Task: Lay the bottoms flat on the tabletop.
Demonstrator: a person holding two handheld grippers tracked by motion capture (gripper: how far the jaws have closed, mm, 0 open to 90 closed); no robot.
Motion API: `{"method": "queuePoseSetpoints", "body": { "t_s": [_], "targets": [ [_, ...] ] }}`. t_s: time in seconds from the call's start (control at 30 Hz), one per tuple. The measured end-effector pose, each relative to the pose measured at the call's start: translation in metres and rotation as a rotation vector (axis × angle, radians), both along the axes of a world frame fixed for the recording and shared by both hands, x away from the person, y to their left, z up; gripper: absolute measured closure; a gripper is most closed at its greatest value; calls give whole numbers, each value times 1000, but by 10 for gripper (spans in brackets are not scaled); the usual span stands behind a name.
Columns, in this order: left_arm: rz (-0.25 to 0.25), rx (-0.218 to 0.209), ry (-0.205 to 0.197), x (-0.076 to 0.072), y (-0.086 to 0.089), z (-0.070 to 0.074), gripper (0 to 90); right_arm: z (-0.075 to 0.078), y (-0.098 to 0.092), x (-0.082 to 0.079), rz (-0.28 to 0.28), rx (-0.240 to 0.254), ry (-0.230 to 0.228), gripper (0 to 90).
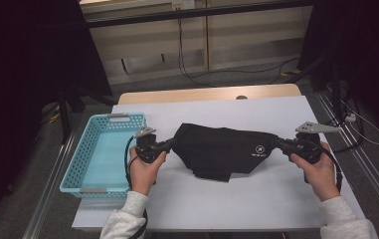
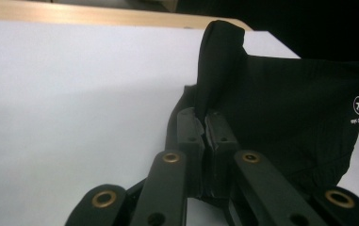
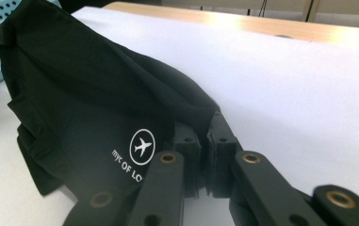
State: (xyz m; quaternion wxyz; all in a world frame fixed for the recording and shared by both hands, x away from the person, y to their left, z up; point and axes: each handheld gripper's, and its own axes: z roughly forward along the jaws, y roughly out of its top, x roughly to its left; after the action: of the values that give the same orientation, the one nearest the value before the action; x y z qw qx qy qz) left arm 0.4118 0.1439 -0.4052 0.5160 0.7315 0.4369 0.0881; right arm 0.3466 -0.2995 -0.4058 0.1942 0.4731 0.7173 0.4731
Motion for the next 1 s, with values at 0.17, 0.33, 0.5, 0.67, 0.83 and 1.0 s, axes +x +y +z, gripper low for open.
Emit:
{"method": "queuePoseSetpoints", "body": {
  "t_s": [0.17, 0.33, 0.5, 0.67, 0.83, 1.0],
  "targets": [
    [8, -12, -13, 5, -3, 7, 869, 7, -3, 6, -15, -4, -9, 859],
    [15, -20, -29, 10, -5, 18, 869, 16, -4, 12, -20, 1, -22, 859],
    [27, -31, -36, 14, -8, 23, 869, 27, -5, 20, -39, -17, -29, 859],
    [31, -35, -32, 18, -9, 24, 868, 37, -6, 24, -53, -10, -45, 859],
    [23, -25, -17, 17, -10, 18, 869, 36, -3, 28, -55, -27, -39, 859],
    [29, -20, 11, 16, -7, 4, 869, 29, 0, 29, -48, -38, -24, 858]
  ]
}}
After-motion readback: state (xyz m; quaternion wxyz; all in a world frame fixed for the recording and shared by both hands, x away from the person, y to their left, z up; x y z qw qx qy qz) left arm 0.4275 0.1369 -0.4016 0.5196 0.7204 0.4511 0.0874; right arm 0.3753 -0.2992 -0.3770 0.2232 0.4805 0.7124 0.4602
